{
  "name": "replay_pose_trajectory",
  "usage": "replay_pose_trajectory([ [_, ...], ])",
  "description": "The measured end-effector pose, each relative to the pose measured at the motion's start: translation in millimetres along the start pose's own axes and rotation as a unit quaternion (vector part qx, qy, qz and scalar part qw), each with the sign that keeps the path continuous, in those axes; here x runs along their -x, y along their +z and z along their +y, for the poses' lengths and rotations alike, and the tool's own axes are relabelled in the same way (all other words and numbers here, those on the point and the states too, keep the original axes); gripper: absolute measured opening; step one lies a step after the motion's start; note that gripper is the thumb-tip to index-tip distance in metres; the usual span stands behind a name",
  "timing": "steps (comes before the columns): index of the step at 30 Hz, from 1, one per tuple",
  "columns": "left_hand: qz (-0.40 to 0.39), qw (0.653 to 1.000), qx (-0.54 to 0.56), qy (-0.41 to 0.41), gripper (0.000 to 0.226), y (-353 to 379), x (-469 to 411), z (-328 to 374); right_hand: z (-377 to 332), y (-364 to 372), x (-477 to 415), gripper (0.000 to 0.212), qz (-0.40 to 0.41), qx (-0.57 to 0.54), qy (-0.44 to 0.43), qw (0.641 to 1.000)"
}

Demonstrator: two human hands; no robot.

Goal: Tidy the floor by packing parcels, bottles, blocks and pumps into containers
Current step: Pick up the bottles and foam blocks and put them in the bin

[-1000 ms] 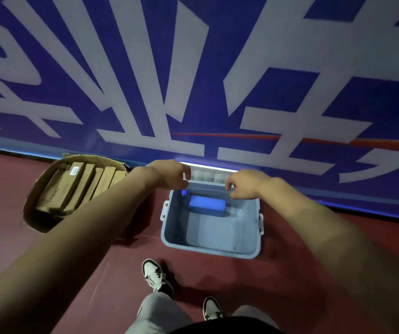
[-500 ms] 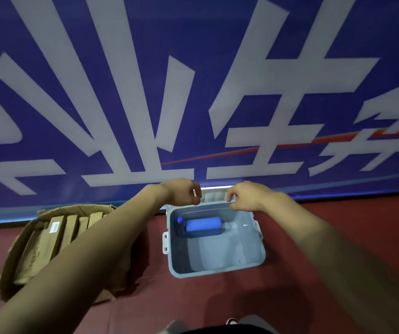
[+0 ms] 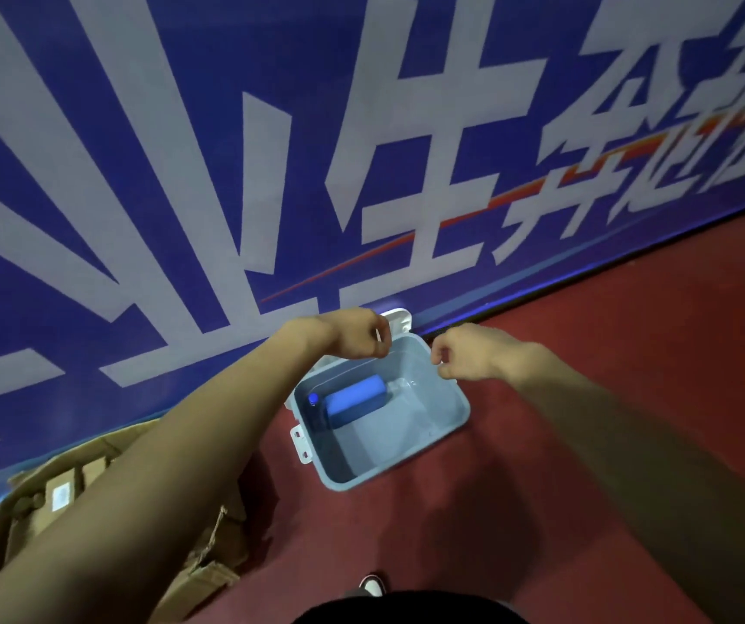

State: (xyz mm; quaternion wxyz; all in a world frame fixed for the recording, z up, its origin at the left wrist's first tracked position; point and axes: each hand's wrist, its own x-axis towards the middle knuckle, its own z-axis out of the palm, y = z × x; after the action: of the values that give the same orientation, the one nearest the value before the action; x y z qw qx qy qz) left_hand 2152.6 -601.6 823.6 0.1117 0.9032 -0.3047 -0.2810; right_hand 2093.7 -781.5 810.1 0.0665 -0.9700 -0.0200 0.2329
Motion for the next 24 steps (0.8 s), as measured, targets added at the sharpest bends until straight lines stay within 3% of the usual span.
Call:
replay_pose_trajectory([
  [11,0.021,0.996,-0.063,0.063,0.026,47,64,79,8,49,142,0.025,0.032,-0.047,0.089,0.994],
  [24,-0.074,0.983,-0.087,0.143,0.027,159,175,148,-12,166,303,0.020,0.061,-0.198,0.167,0.964],
])
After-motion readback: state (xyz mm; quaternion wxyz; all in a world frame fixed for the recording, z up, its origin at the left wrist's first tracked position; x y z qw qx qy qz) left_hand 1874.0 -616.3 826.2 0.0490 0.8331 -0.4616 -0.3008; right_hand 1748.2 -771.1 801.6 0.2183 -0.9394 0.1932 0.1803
